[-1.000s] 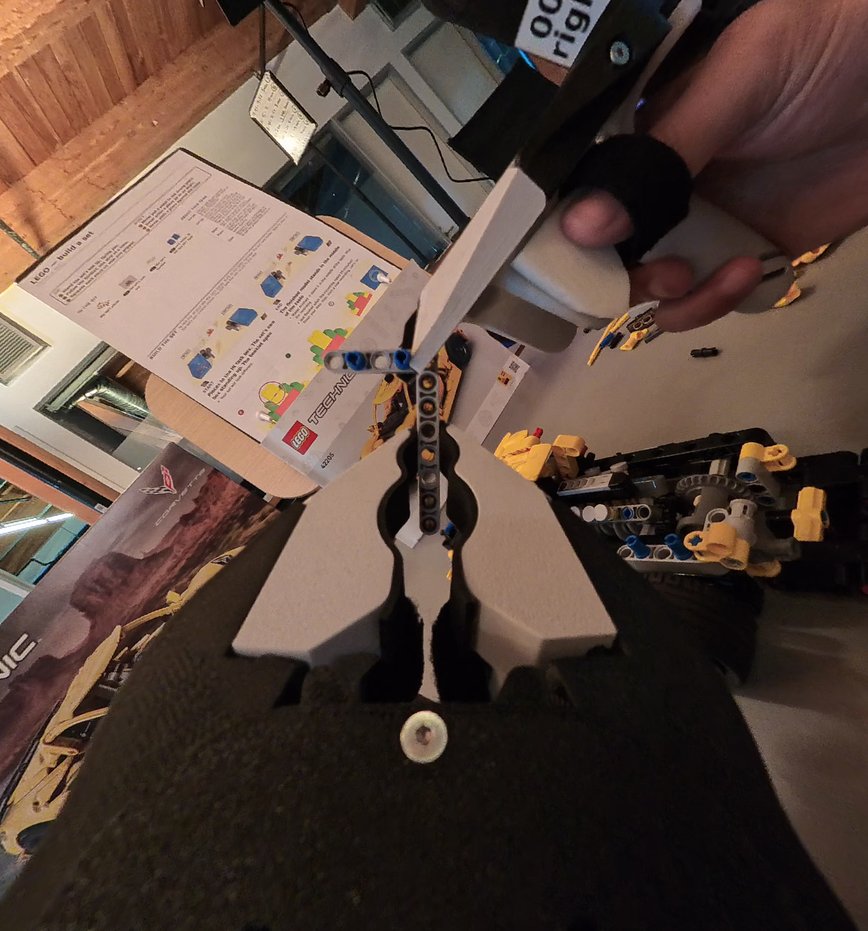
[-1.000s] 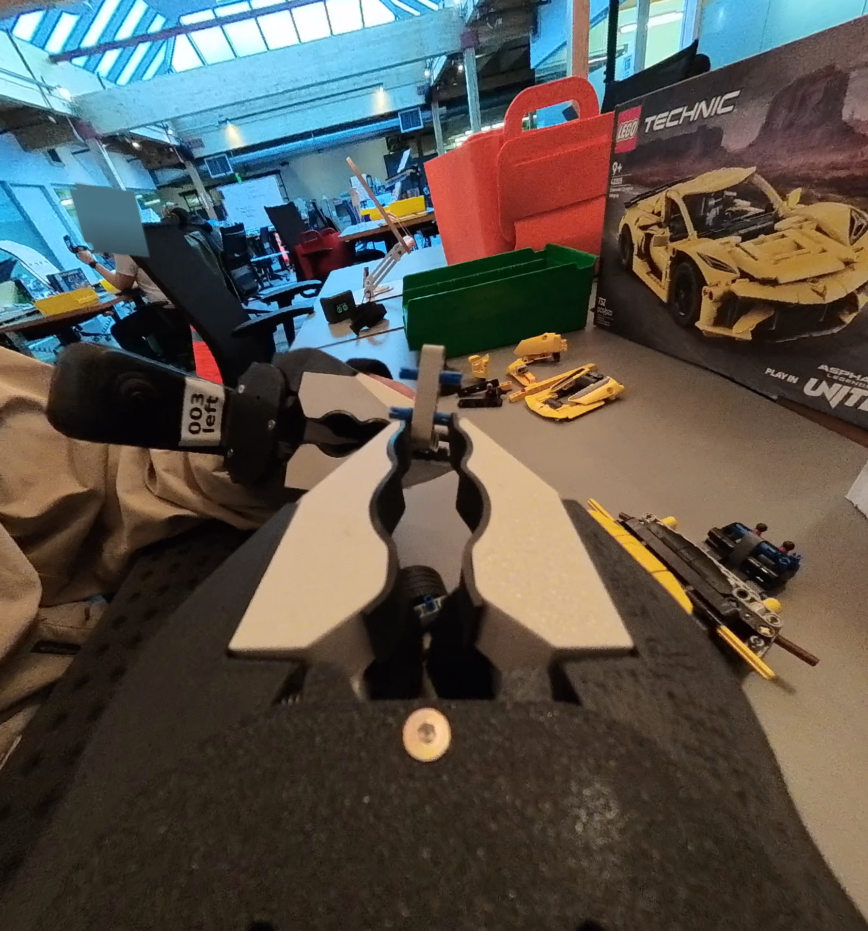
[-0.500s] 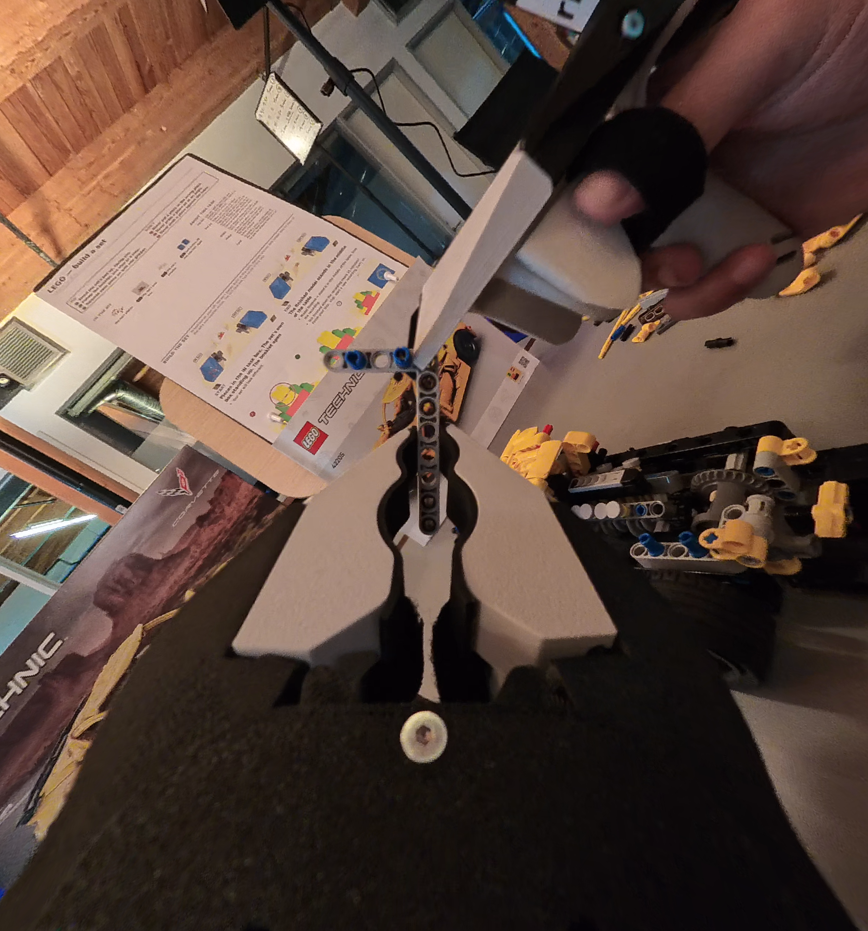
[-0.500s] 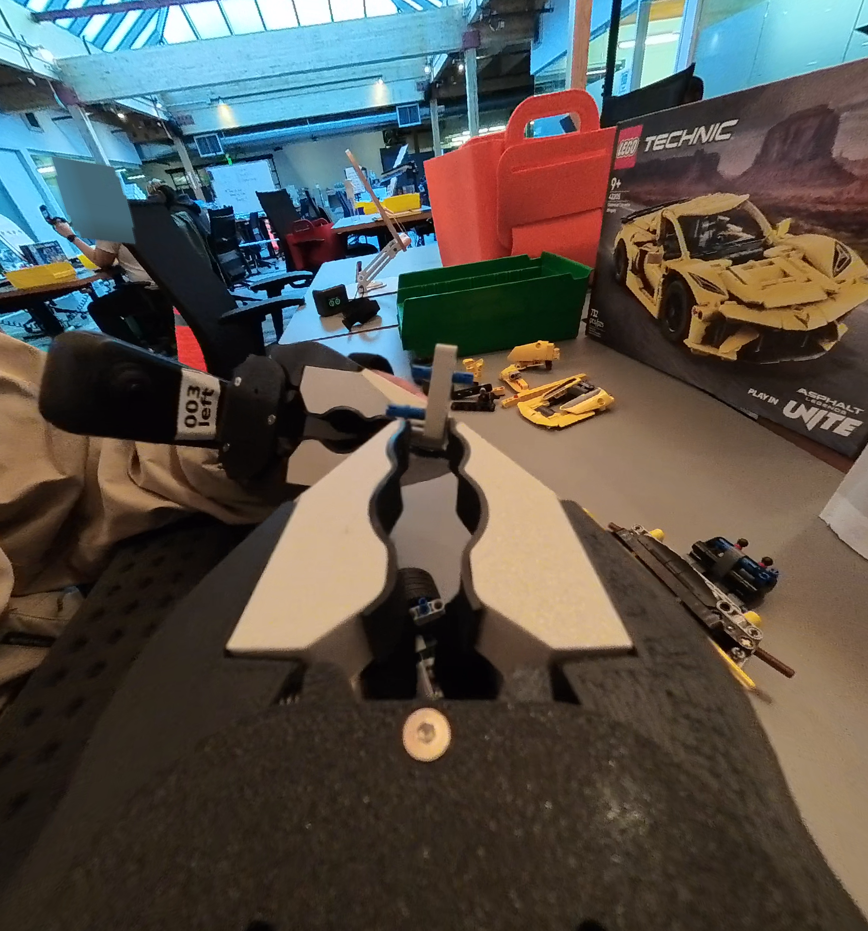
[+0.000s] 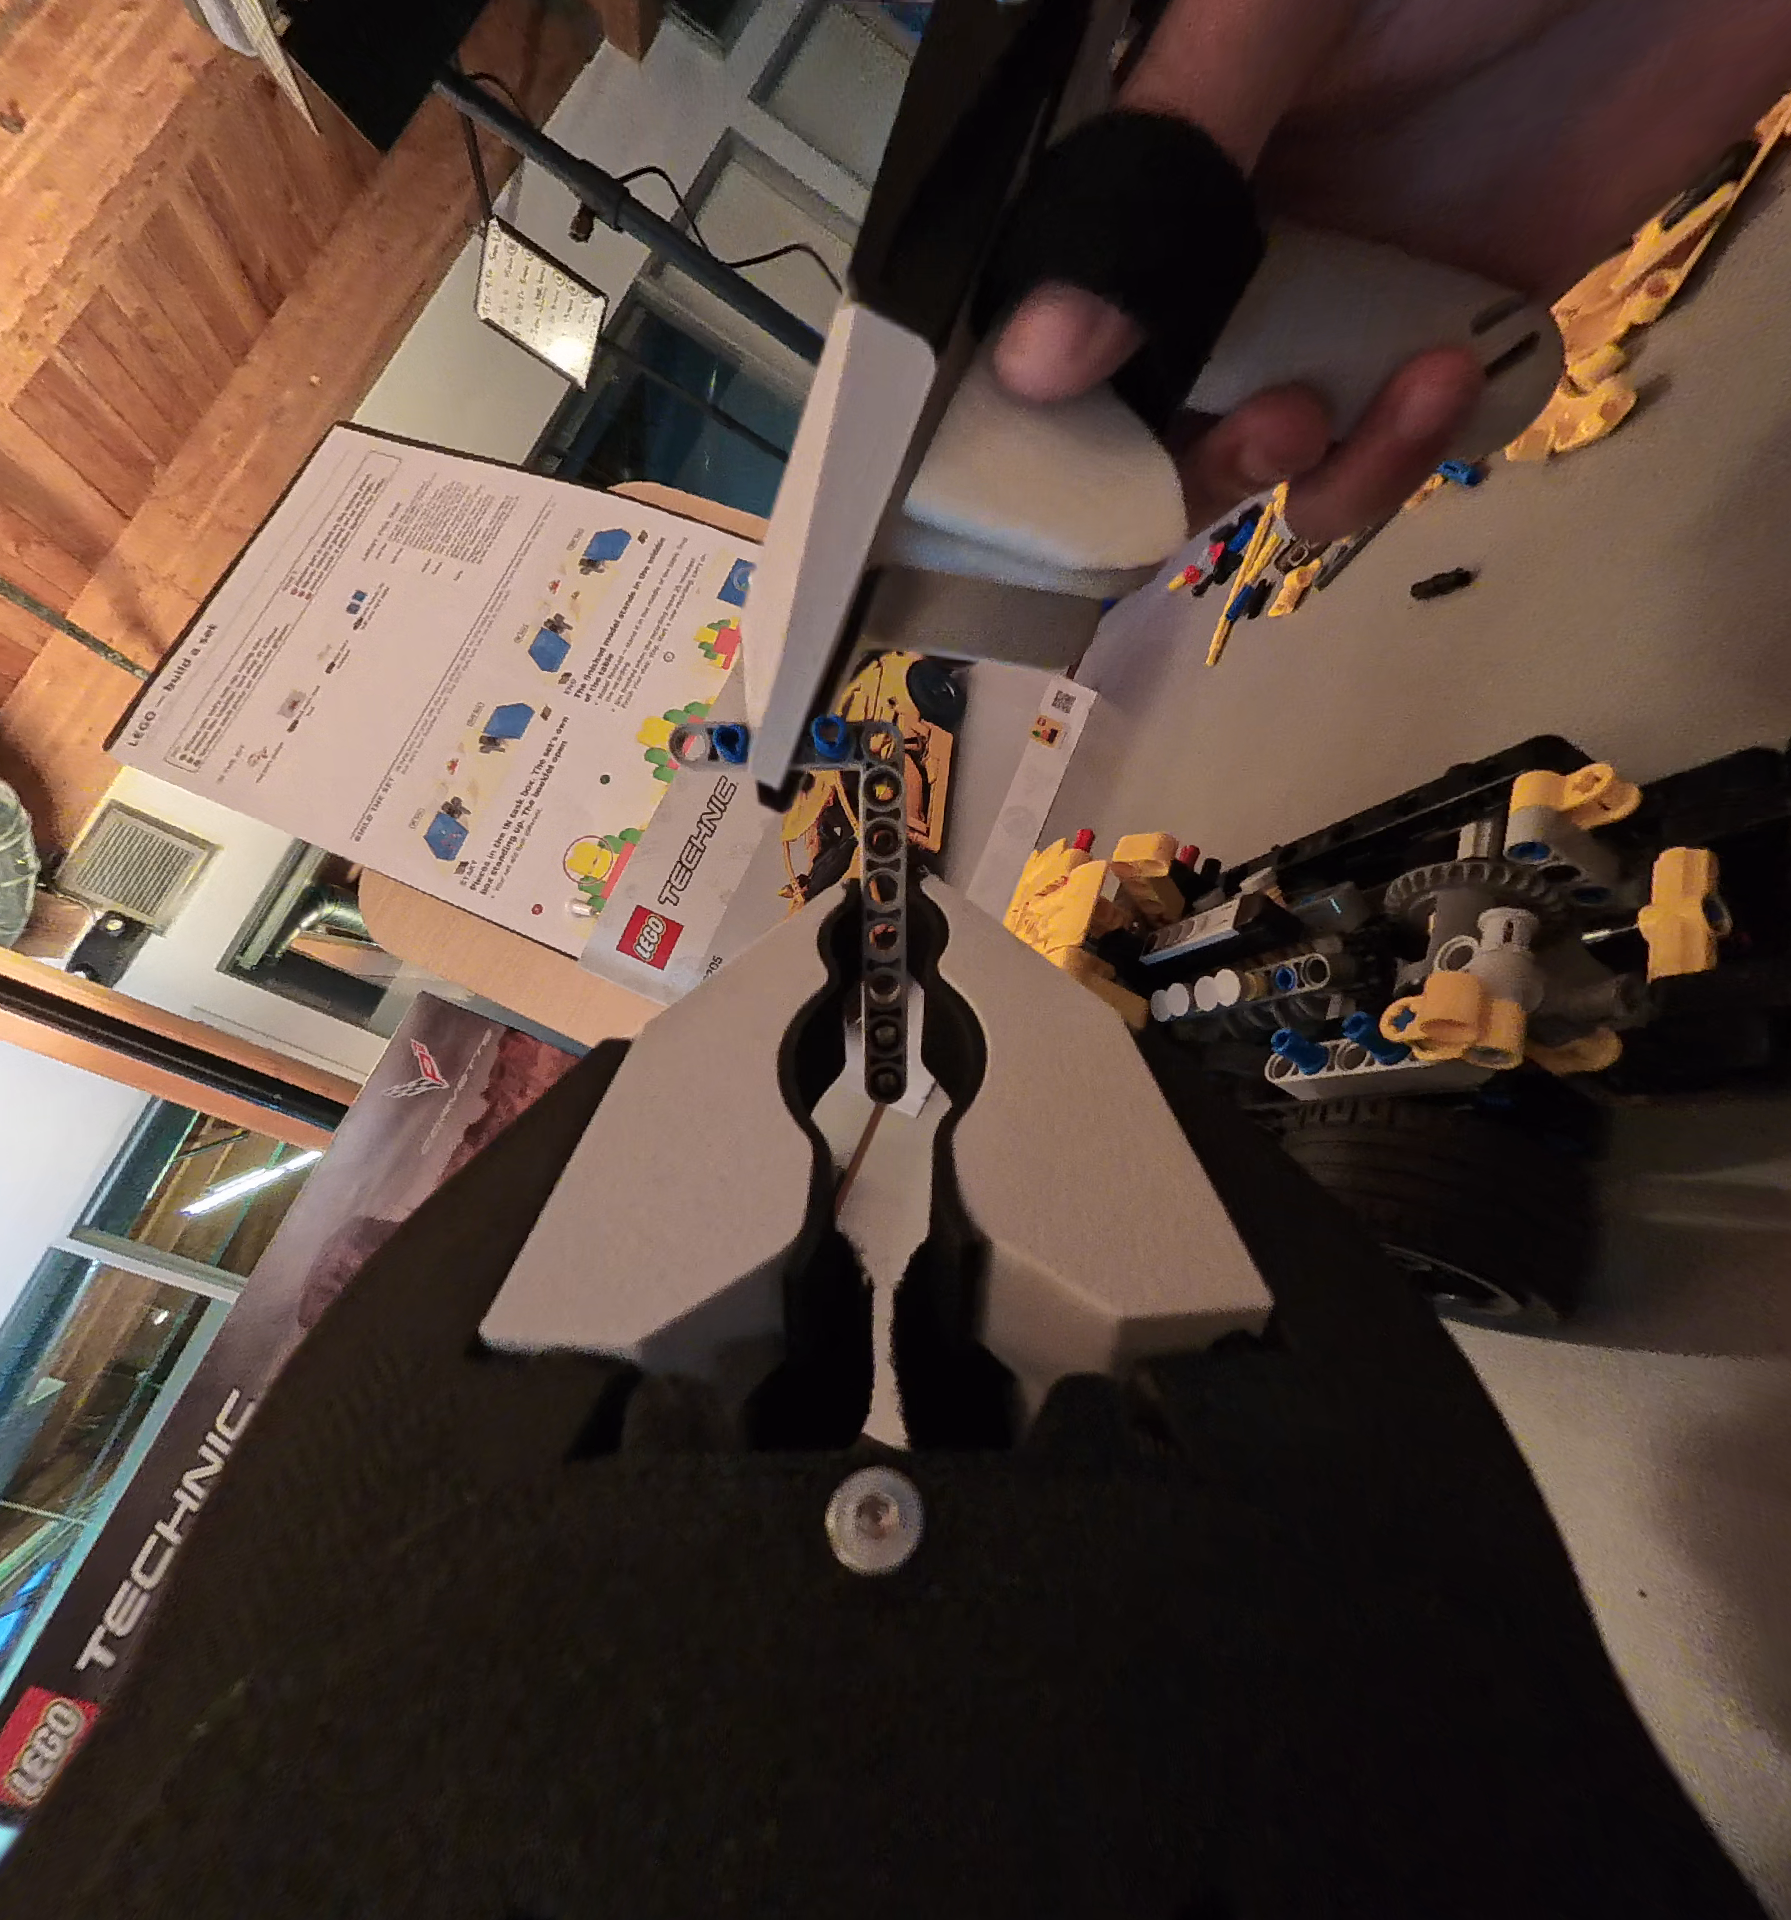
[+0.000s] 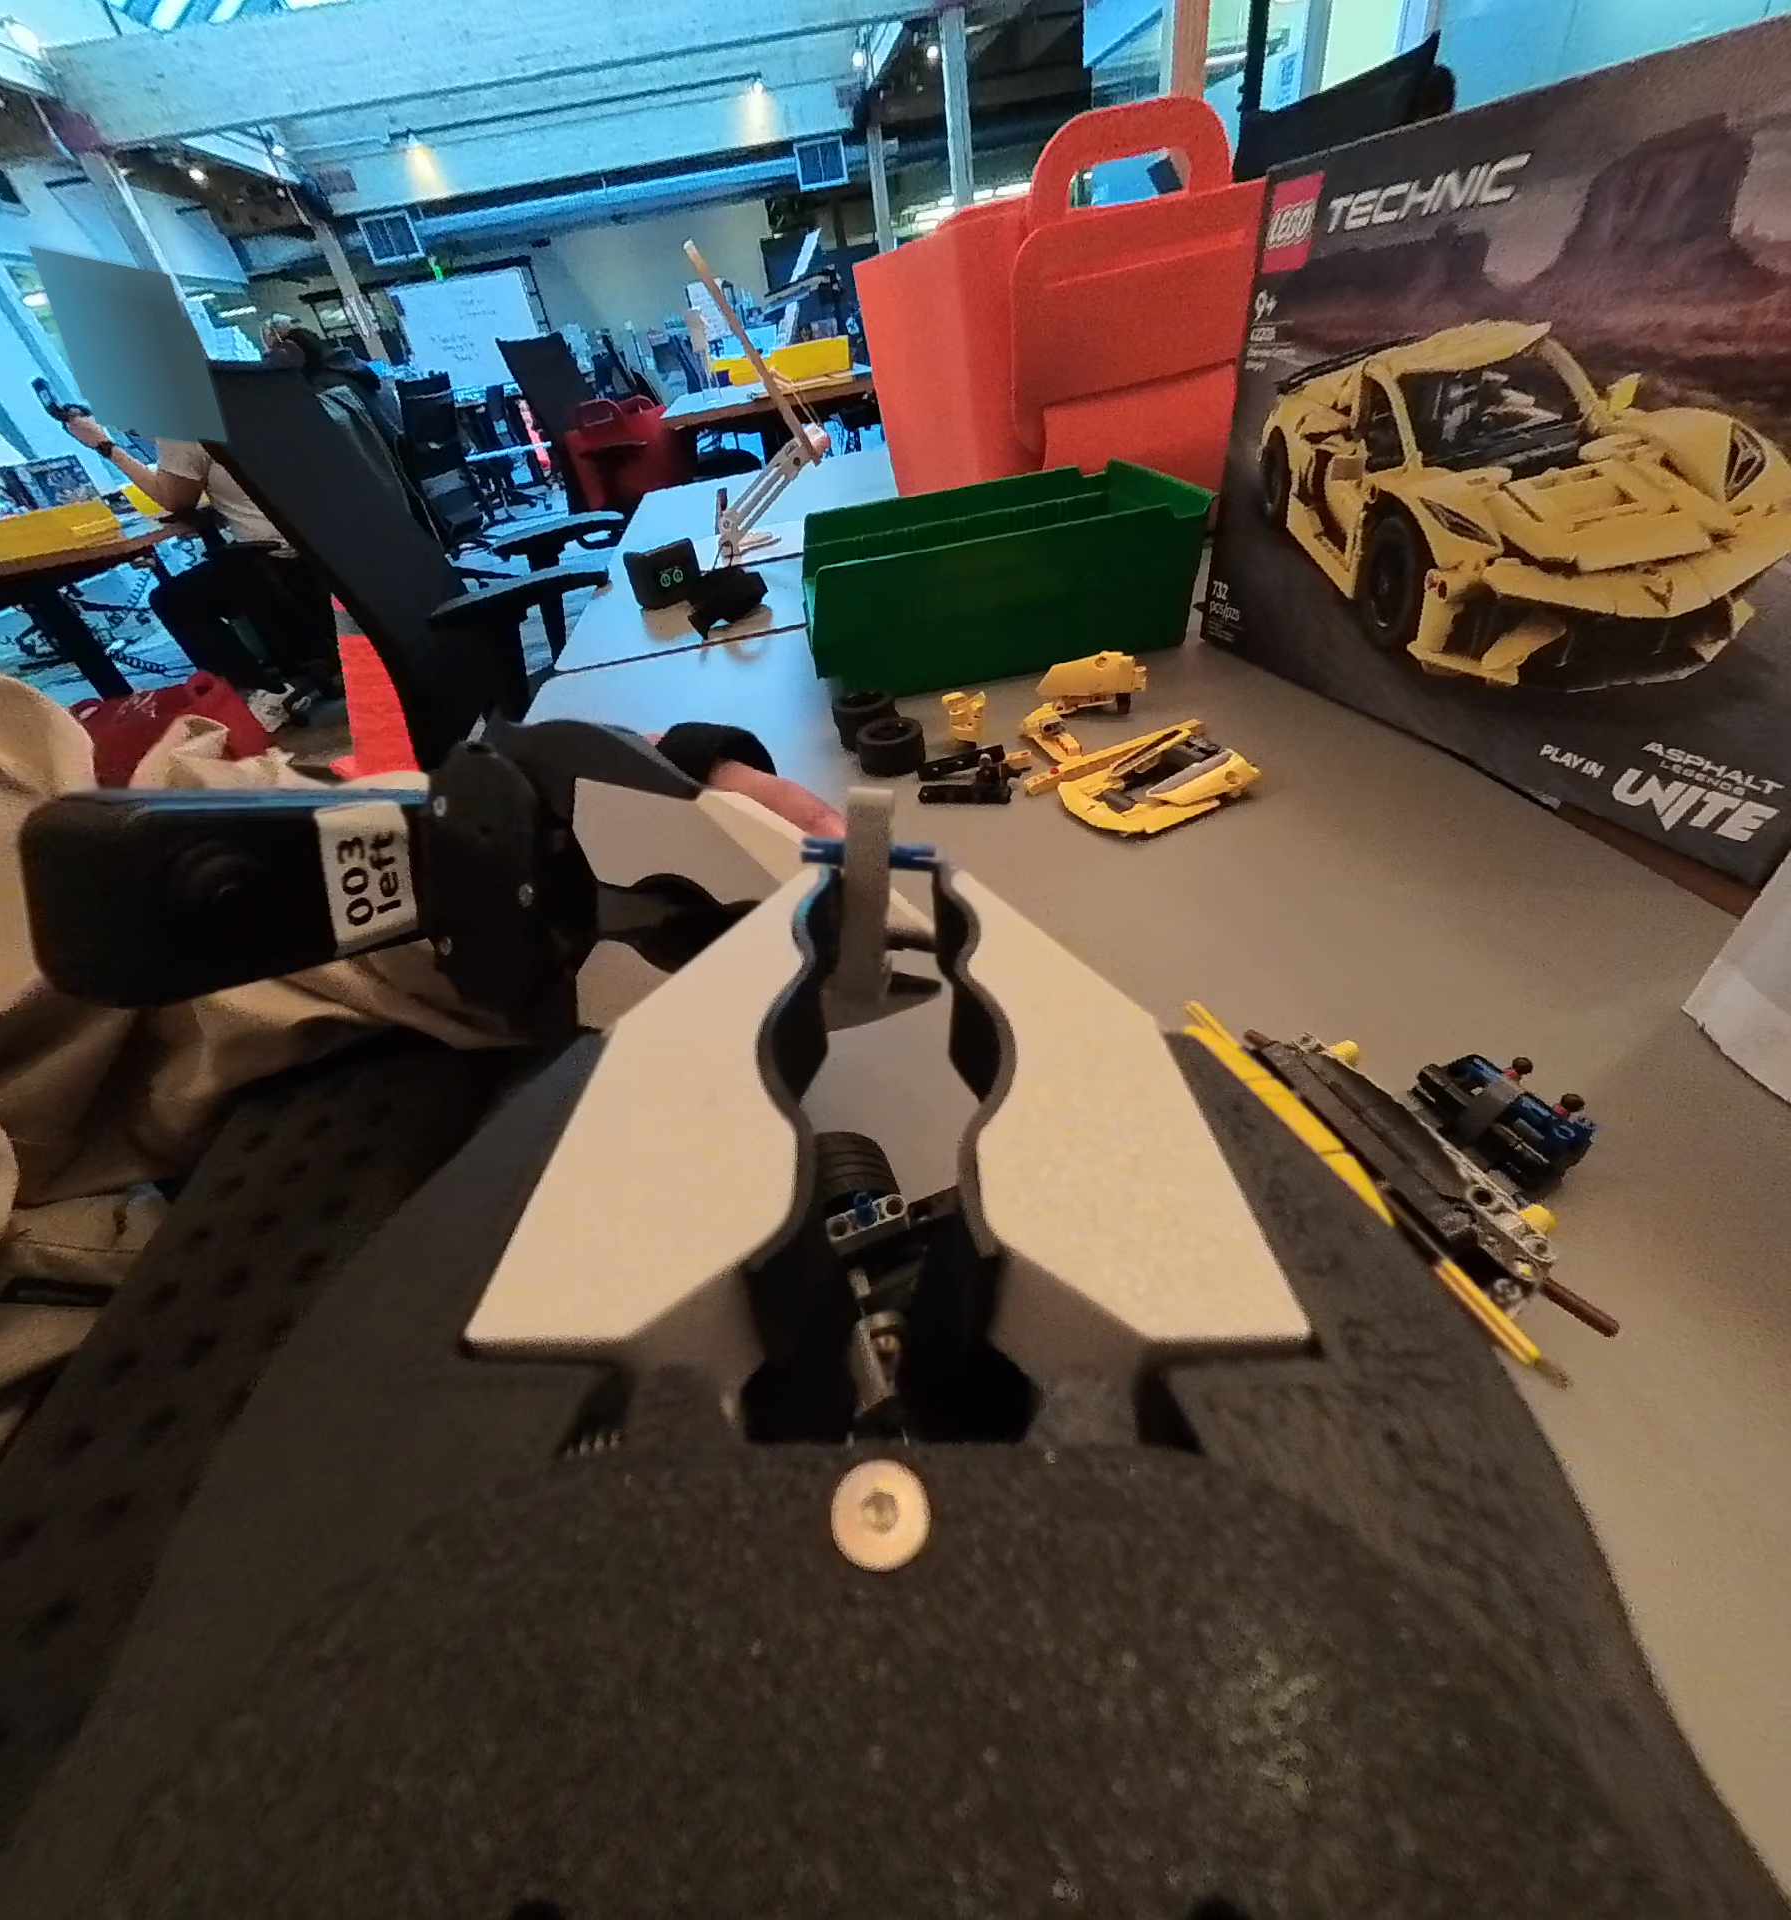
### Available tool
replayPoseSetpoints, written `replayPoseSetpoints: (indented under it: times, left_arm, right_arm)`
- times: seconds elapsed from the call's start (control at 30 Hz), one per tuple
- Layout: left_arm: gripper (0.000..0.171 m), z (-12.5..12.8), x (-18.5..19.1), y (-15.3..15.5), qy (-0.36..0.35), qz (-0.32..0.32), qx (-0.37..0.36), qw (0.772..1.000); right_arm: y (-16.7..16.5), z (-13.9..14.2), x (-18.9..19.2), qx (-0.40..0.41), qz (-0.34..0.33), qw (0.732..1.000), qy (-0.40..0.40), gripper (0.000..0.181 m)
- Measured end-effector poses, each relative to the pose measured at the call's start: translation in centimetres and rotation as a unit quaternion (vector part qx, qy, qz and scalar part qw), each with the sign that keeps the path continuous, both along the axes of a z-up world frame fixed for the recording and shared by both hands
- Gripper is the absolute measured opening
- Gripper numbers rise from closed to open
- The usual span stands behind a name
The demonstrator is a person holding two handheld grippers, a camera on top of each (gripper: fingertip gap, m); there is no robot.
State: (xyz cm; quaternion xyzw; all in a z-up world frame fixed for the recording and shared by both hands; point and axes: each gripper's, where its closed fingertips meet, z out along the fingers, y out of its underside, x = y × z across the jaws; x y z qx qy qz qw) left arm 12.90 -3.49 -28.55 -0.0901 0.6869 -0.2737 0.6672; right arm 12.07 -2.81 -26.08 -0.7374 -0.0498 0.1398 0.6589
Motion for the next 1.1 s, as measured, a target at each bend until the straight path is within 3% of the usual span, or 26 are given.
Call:
replayPoseSetpoints:
  times: [0.27, 0.53, 0.87, 0.97, 1.07, 1.1]
  left_arm:
    - [0.006, -0.1, 0.1, 0.0, 0.009, -0.004, -0.007, 1.000]
    - [0.006, 0.2, 0.1, 0.2, 0.006, -0.003, -0.022, 1.000]
    - [0.007, 0.5, -0.3, -0.4, -0.003, -0.016, -0.016, 1.000]
    - [0.007, 0.2, 0.0, -0.1, 0.003, 0.000, -0.012, 1.000]
    - [0.006, -0.2, 0.6, 0.8, 0.009, 0.027, 0.002, 1.000]
    - [0.006, -0.4, 0.8, 1.2, 0.011, 0.040, 0.008, 0.999]
  right_arm:
    - [0.2, 0.0, 0.8, 0.006, -0.033, 0.999, -0.034, 0.023]
    - [0.2, 0.8, 0.3, 0.060, -0.041, 0.994, -0.079, 0.015]
    - [-0.5, 1.0, -1.0, 0.040, -0.001, 0.995, -0.095, 0.006]
    - [-0.1, 0.9, -0.4, 0.041, -0.021, 0.996, -0.072, 0.006]
    - [0.1, 0.2, 0.7, 0.014, -0.051, 0.995, -0.083, 0.012]
    - [0.1, 0.4, 1.0, 0.019, -0.065, 0.993, -0.097, 0.025]
